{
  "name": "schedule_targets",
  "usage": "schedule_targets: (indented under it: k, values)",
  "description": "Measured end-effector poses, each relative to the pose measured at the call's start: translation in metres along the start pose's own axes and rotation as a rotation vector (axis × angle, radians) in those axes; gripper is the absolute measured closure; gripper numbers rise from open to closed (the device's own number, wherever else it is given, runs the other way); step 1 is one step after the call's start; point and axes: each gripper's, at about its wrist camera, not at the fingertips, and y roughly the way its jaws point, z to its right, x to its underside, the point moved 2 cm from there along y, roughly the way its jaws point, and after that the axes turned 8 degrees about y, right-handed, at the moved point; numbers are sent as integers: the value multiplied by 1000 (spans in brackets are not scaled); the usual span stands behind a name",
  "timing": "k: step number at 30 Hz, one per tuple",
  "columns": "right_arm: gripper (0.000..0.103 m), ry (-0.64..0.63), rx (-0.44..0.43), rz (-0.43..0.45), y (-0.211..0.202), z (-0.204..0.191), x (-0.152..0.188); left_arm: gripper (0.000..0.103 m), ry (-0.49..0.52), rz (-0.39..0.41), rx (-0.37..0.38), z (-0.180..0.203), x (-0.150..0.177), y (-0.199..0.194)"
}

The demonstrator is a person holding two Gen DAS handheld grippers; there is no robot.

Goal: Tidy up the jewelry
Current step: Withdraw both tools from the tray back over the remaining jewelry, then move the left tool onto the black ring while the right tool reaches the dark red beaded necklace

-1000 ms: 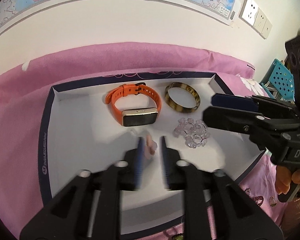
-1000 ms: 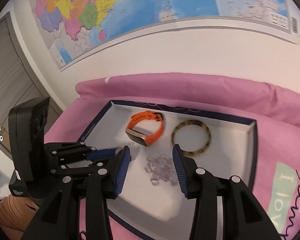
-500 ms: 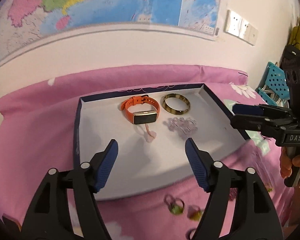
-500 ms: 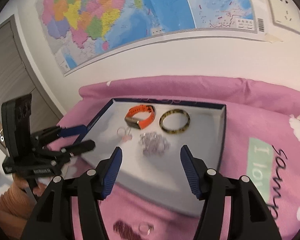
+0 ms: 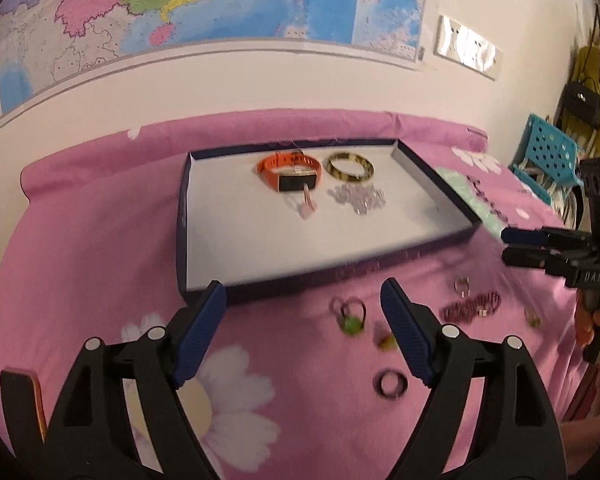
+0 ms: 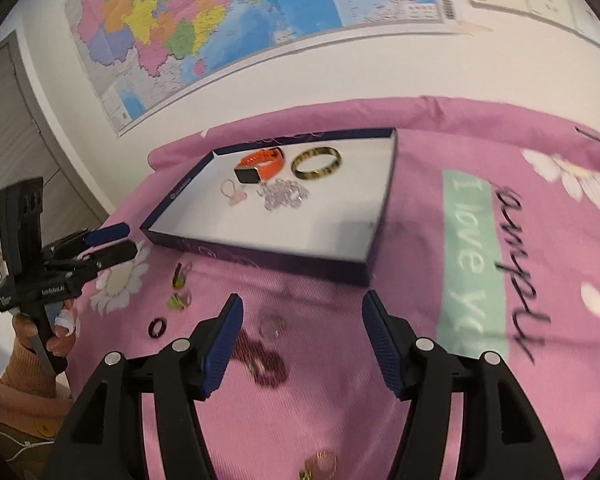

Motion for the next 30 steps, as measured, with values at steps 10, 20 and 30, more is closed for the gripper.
schedule_targets:
  k: [10, 20, 30]
  values:
    - [38, 54, 14, 14, -17, 14, 22, 21, -22, -41, 18, 6, 26, -1]
    - [40, 5, 19, -6, -11, -2, 33, 20, -1, -66, 36, 21, 34, 3]
    - [56, -64, 6, -68, 14, -30, 39, 20, 54, -80, 57, 39, 39, 5]
